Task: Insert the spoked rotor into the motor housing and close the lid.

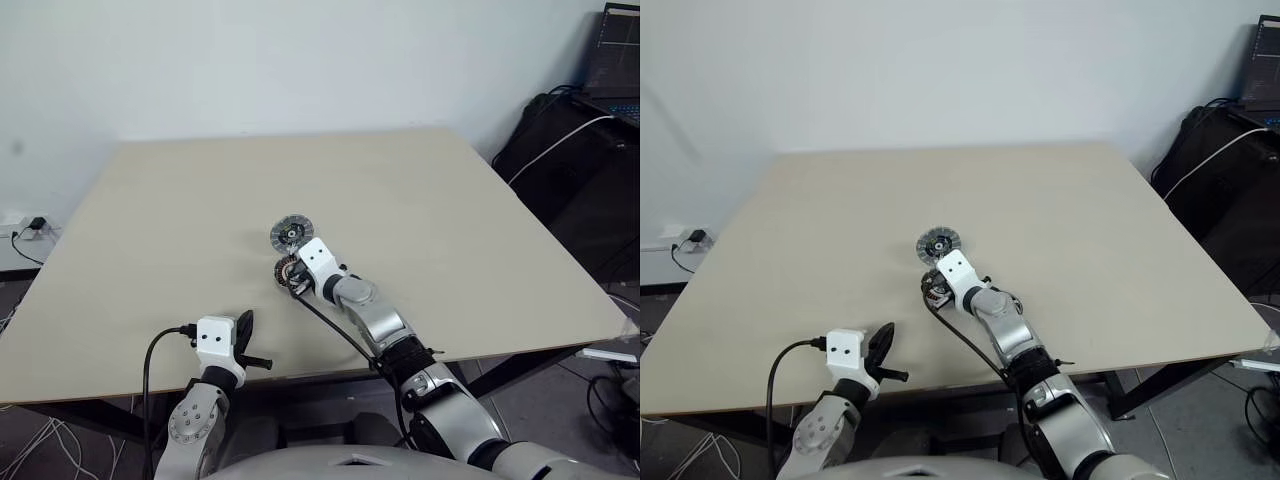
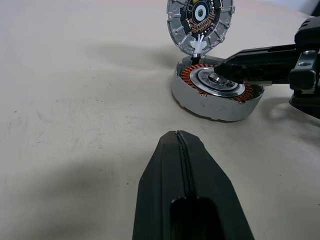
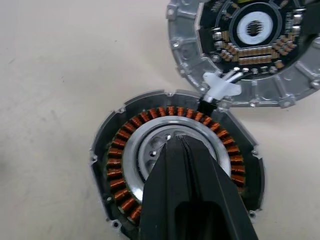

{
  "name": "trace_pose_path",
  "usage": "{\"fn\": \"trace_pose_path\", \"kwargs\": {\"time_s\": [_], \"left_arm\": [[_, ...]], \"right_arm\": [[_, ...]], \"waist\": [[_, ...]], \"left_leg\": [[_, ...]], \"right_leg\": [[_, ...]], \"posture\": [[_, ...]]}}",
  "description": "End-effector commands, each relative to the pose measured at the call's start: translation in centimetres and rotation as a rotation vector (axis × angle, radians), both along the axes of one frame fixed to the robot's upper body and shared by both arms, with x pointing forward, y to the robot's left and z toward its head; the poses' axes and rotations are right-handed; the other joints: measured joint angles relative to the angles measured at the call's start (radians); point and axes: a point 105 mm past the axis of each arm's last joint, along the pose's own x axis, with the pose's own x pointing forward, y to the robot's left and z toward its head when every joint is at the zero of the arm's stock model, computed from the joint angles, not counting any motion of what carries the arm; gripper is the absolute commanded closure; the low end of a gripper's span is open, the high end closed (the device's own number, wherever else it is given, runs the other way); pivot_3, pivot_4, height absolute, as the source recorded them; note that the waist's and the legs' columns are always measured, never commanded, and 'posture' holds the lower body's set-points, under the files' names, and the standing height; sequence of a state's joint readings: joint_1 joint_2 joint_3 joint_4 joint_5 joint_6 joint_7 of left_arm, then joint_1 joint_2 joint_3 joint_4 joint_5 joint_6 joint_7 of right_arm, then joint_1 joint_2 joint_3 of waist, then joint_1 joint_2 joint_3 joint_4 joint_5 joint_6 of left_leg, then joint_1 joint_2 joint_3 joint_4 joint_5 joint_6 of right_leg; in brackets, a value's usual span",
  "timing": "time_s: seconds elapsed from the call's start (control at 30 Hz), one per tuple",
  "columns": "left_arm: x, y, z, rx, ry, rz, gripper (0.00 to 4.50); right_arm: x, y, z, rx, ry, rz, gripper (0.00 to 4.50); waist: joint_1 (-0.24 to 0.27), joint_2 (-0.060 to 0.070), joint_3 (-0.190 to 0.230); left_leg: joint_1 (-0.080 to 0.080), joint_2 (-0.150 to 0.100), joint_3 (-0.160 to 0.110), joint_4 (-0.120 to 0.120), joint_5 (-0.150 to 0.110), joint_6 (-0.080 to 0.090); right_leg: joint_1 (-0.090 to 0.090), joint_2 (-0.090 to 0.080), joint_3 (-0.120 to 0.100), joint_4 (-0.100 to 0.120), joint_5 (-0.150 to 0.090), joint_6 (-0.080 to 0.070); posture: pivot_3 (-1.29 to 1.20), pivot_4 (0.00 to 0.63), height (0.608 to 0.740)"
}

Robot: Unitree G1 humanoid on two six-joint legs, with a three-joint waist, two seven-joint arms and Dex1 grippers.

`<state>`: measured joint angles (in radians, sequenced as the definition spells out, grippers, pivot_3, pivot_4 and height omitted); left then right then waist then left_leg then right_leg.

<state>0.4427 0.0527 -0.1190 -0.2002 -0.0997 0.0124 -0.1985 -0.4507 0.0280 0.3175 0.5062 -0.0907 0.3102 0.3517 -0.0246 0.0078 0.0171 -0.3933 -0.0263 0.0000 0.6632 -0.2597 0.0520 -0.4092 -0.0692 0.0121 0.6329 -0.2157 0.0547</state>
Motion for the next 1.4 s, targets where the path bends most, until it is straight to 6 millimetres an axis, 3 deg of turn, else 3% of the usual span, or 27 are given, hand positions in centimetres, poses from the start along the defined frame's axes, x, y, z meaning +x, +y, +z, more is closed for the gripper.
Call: {"fn": "trace_pose_path", "kwargs": {"time_s": [0.03,0.47,0.77,1.1,1.4], "left_arm": [[0.4,0.0,0.9,-0.007,-0.041,0.002,4.50],[0.5,-0.1,0.8,-0.010,-0.038,0.000,4.50],[0.5,-0.2,0.8,-0.016,-0.037,-0.006,4.50],[0.4,-0.1,0.8,-0.016,-0.039,0.005,4.50],[0.4,0.0,0.8,-0.013,-0.041,0.013,4.50]], "right_arm": [[0.2,0.8,1.2,0.018,-0.031,0.038,4.48],[-0.8,1.1,0.6,0.014,0.005,0.087,4.48],[0.3,1.1,3.4,0.140,-0.092,0.023,4.48],[1.0,1.0,1.9,0.038,-0.081,-0.003,4.48],[-0.1,1.5,0.4,-0.002,-0.018,0.059,4.48]], "waist": [[0.000,0.000,0.000],[0.000,0.000,0.000],[0.000,0.000,0.000],[-0.002,0.000,0.000],[-0.003,0.000,0.000]], "left_leg": [[0.000,0.000,0.000,0.000,0.000,0.001],[0.000,0.000,0.000,0.000,-0.001,-0.001],[0.000,0.000,0.000,0.000,-0.001,-0.001],[0.000,0.000,0.000,0.000,0.001,0.000],[0.000,0.000,0.000,0.000,0.000,0.000]], "right_leg": [[0.000,0.000,0.000,0.000,0.000,0.000],[0.000,0.000,0.000,0.000,0.000,0.000],[0.000,0.000,0.000,0.000,0.000,0.000],[0.000,0.000,0.000,0.001,0.000,0.000],[0.000,0.000,0.000,0.001,0.000,0.000]], "posture": [[0.00,0.000,0.740],[0.00,0.000,0.740],[0.00,0.000,0.740],[0.00,0.000,0.740],[0.00,0.000,0.740]]}}
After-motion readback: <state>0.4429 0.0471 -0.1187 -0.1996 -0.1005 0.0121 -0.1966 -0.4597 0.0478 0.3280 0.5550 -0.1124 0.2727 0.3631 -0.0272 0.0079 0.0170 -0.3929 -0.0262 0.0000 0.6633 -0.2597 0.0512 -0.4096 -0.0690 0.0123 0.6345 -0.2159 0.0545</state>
